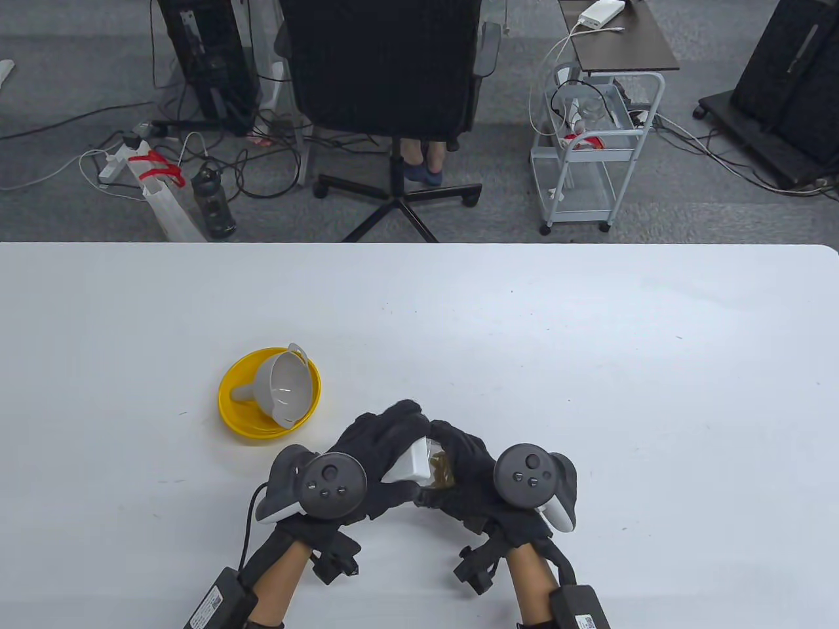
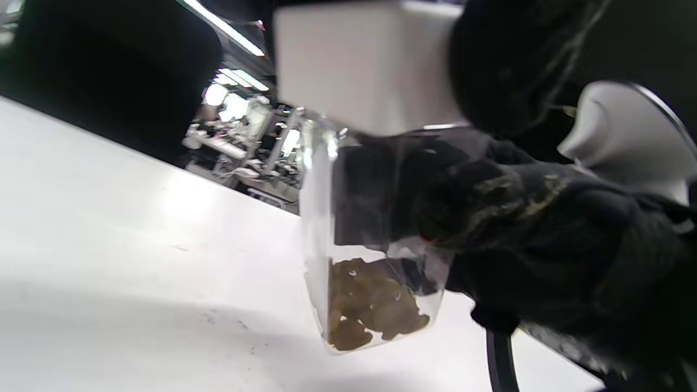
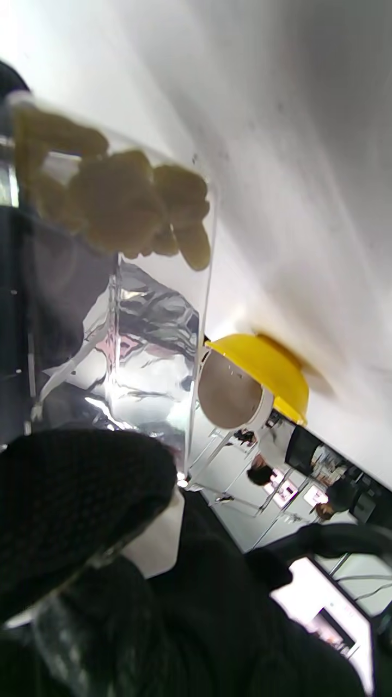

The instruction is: Transfer raisins through funnel into coffee jar

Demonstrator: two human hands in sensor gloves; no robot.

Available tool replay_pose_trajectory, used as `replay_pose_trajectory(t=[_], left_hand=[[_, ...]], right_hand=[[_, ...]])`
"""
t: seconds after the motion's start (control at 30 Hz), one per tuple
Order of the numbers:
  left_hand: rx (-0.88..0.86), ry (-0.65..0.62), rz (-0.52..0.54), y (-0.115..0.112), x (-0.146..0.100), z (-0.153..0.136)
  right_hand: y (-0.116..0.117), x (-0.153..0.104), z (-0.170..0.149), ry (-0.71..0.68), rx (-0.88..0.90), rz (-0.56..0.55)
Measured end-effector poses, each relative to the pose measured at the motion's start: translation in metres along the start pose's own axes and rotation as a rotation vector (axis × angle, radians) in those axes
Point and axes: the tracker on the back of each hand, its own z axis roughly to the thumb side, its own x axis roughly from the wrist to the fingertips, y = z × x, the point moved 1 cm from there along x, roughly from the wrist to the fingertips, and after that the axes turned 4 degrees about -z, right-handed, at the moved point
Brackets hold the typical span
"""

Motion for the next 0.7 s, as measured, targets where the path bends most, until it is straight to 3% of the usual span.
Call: replay_pose_trajectory(t=[0.13,0.23,0.3,0.57,0.7], left_hand=[[-0.136,0.024,-0.107,-0.006,0.002,-0.017],[-0.129,0.020,-0.090,-0.007,0.003,-0.018],[-0.138,0.009,-0.079,-0.005,0.002,-0.018],[-0.165,-0.054,-0.005,0.005,-0.004,-0.017],[-0.131,-0.107,-0.001,0.008,-0.003,-0.010]], right_hand=[[-0.002,-0.001,-0.005,0.023,0.086,0.035],[-0.001,0.000,-0.008,0.040,0.082,0.092],[0.002,0.002,-0.009,0.068,0.104,0.186],[0.004,0.005,0.004,0.001,0.008,0.207],[0.004,0.006,-0.003,0.004,0.138,0.286]])
